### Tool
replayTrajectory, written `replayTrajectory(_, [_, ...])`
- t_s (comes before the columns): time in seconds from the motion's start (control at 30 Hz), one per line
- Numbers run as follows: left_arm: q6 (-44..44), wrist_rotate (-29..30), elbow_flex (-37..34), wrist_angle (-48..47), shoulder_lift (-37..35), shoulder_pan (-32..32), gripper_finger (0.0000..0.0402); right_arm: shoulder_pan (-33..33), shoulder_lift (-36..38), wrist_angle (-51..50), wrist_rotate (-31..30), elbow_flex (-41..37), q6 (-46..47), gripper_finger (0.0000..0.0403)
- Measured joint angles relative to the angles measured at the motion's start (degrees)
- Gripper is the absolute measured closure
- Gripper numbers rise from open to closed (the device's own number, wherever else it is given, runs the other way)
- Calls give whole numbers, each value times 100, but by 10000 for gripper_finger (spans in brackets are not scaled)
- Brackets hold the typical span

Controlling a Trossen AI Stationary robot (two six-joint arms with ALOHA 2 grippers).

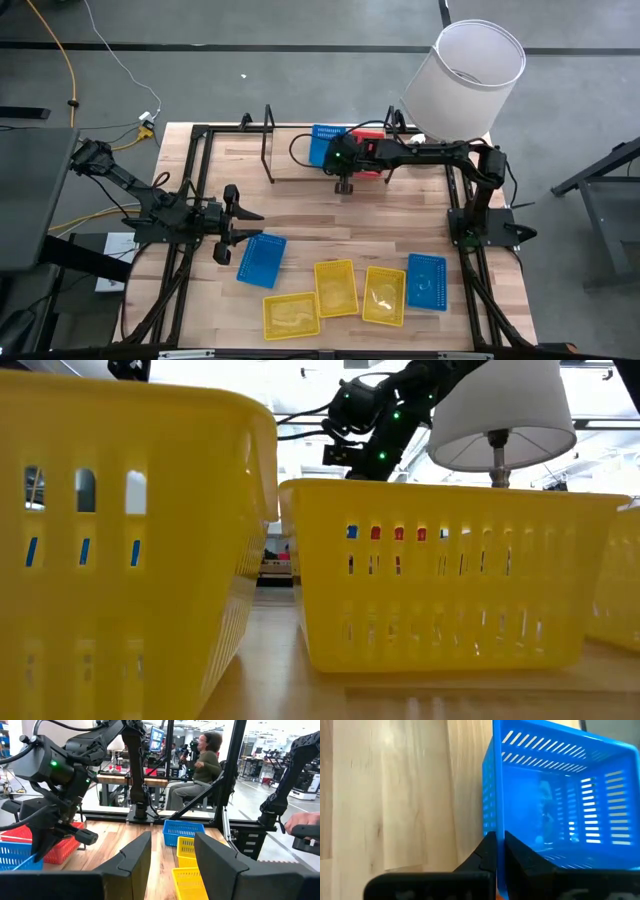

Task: Stack baskets on shelf by color
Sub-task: Put the middle blue bin on the shelf, then stack the right blue bin on top of the other blue bin on the shelf

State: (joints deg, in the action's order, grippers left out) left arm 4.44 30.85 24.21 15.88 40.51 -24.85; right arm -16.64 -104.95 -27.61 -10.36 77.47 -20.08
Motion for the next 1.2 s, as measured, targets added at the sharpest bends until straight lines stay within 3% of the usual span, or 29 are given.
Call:
replayTrajectory(0.23, [5, 0, 0, 0, -2, 1, 261, -15, -7, -110, 308, 0, 74, 403])
replayTrajectory(0.5, [5, 1, 0, -19, 1, -1, 261, -9, -7, -164, 195, 0, 206, 395])
replayTrajectory(0.63, [-5, 2, 0, -22, 0, -1, 261, 16, -9, -174, 217, 0, 212, 356])
replayTrajectory(0.83, [-8, 2, 0, -24, 0, -1, 261, 157, 25, -295, 132, 61, 205, 265])
replayTrajectory(1.0, [-5, 2, -2, -119, -2, -1, 261, 322, 37, -1532, 225, 787, 596, 210])
replayTrajectory(1.2, [8, 2, -2, -151, -2, -1, 261, 918, 55, -3526, 980, 1699, 1650, 200])
